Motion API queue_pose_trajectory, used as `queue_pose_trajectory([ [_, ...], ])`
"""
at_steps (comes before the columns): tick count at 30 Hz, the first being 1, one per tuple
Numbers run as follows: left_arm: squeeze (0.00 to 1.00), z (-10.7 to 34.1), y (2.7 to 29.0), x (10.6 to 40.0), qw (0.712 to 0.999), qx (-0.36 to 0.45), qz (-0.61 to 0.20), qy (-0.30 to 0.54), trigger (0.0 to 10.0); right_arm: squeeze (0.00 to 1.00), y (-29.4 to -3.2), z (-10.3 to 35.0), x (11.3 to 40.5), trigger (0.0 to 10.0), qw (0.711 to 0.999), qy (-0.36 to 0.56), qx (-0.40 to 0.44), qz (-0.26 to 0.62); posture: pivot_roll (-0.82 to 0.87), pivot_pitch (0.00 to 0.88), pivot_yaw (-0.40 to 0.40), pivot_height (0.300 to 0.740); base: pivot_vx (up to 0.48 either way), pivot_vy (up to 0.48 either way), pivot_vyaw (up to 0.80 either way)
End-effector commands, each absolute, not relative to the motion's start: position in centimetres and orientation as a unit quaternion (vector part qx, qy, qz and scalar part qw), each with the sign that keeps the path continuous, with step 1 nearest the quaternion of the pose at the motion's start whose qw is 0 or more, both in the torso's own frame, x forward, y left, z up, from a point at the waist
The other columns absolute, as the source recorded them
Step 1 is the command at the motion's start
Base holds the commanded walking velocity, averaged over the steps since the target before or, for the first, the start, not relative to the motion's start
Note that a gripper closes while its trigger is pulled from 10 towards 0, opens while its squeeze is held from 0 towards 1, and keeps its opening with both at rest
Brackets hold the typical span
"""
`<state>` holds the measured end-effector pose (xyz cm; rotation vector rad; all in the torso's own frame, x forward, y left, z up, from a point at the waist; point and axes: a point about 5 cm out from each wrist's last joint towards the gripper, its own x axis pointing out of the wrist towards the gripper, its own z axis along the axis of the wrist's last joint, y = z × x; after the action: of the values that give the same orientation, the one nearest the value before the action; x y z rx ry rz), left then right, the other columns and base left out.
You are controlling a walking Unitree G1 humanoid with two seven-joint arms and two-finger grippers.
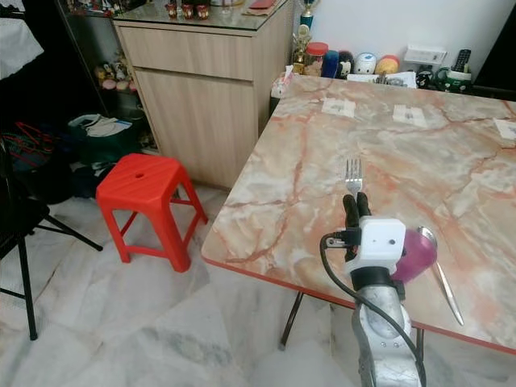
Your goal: Setting the table
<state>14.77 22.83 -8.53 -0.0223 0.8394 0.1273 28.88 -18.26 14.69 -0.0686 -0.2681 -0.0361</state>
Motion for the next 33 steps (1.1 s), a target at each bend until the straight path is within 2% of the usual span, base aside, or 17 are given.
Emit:
queue_pose_trajectory([
  [1, 0.0, -8.6, 22.9, 14.7, 0.906, -0.005, 0.056, 0.419, 10.0, 0.0, -18.2, 15.2, 28.7, 10.0, 0.989, -0.144, -0.032, -0.024, 0.0, 0.071, 0.032, 0.74, 0.0, 0.0, 0.0],
  [9, 0.0, -8.3, 23.1, 15.6, 0.908, -0.002, 0.054, 0.416, 10.0, 0.0, -17.8, 15.6, 28.7, 10.0, 0.988, -0.151, -0.038, -0.027, 0.0, 0.071, 0.025, 0.74, 0.0, -0.126, 0.0],
  [17, 0.0, -8.3, 23.1, 15.6, 0.906, -0.003, 0.055, 0.419, 10.0, 0.0, -17.0, 16.6, 28.4, 10.0, 0.984, -0.176, -0.035, -0.011, 0.01, 0.074, 0.016, 0.74, 0.0, -0.255, -0.74],
  [33, 0.0, -8.5, 22.8, 15.4, 0.905, -0.005, 0.055, 0.421, 10.0, 0.0, -17.3, 16.7, 28.4, 10.0, 0.983, -0.18, -0.033, -0.025, 0.0, 0.083, 0.015, 0.74, 0.0, -0.339, 0.0],
])
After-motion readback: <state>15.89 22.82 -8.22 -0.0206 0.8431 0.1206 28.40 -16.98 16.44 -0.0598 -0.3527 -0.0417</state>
